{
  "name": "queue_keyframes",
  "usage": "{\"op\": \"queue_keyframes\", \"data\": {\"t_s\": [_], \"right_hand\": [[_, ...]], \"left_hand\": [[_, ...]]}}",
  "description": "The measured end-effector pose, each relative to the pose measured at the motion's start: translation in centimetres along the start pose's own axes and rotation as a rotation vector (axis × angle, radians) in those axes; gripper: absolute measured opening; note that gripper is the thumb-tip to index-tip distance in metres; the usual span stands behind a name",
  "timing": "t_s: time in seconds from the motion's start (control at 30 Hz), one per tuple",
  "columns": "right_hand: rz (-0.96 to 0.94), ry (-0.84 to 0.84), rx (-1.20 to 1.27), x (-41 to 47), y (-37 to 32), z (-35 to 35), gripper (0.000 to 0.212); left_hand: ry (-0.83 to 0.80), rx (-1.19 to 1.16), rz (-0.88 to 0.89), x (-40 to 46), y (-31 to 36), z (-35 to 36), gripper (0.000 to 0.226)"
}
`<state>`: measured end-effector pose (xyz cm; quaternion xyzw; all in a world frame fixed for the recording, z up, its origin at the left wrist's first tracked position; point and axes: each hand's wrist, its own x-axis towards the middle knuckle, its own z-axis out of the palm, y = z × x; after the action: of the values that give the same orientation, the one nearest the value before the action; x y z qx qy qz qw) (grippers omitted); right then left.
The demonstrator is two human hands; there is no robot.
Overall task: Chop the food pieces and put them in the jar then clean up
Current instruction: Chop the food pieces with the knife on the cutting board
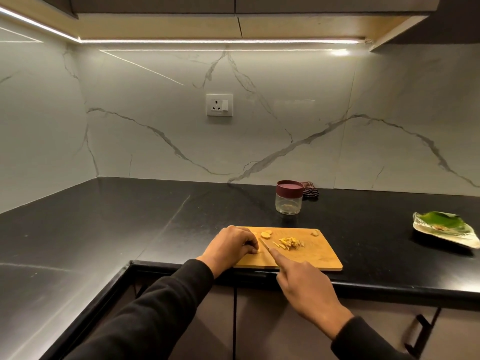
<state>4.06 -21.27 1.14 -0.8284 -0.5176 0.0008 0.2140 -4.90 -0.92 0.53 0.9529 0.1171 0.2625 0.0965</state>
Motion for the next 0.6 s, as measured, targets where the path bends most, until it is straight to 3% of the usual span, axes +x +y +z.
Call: {"op": "queue_keyframes", "data": {"t_s": [0.6], "right_hand": [[-0.026,-0.054,-0.009,2.1,-0.6,1.2,0.055]], "left_hand": [[0.002,0.010,-0.015,0.0,0.2,0.0,0.013]]}}
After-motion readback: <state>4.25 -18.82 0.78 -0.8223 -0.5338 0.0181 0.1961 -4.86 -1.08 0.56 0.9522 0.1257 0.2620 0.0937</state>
